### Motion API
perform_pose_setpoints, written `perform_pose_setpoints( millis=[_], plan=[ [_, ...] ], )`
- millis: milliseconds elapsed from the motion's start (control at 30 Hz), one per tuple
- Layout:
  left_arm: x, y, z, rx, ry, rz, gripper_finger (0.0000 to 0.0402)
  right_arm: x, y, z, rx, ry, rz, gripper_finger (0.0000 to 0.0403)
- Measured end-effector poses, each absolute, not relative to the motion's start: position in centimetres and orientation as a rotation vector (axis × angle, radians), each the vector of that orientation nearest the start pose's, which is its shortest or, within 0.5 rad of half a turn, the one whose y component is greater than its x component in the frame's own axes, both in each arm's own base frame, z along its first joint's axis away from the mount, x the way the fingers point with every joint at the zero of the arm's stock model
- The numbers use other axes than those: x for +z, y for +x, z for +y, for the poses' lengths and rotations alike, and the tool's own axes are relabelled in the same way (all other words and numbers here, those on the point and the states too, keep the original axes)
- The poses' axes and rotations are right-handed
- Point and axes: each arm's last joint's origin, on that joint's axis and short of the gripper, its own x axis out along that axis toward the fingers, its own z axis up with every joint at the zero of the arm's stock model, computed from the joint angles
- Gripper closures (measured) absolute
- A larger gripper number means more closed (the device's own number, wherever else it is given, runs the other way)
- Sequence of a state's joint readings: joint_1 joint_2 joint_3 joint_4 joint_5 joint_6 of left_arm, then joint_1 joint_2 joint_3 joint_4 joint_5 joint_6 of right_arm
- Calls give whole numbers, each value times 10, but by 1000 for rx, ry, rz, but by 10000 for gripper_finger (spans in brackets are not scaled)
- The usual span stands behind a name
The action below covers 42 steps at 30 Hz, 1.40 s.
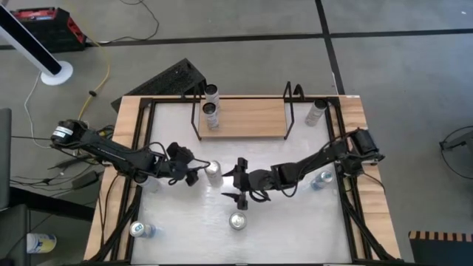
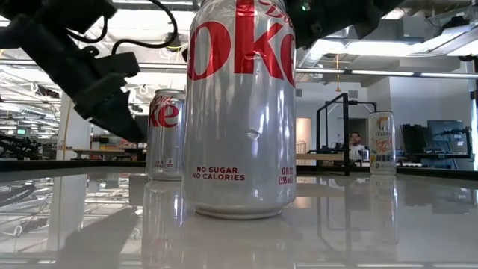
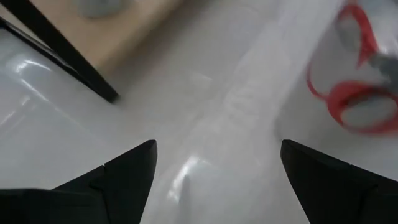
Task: Place canned beverage on shelf
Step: Put the top red-silver soda can on the shelf
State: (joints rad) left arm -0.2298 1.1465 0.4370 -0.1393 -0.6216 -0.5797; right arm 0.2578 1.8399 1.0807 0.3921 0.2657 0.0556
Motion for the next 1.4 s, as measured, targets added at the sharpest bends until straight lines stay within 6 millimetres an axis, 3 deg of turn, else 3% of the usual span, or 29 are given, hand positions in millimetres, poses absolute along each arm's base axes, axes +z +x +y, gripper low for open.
perform_pose_setpoints(
  millis=[233,367,600,700,900,1233,1400],
  plan=[
    [163,197,-28,577,-190,615,78,199,392,75,59,31,360,88],
    [163,197,-28,581,-190,615,109,199,392,79,114,38,361,114],
    [163,197,-28,587,-203,606,222,184,397,86,133,25,384,189],
    [163,197,-28,586,-203,605,283,174,402,84,123,21,422,246],
    [163,197,-28,585,-201,605,392,174,418,74,96,25,426,379],
    [166,205,-31,550,-204,546,400,173,420,61,69,42,441,386],
    [155,219,-35,499,-170,547,401,173,421,58,63,42,444,387]
  ],
)
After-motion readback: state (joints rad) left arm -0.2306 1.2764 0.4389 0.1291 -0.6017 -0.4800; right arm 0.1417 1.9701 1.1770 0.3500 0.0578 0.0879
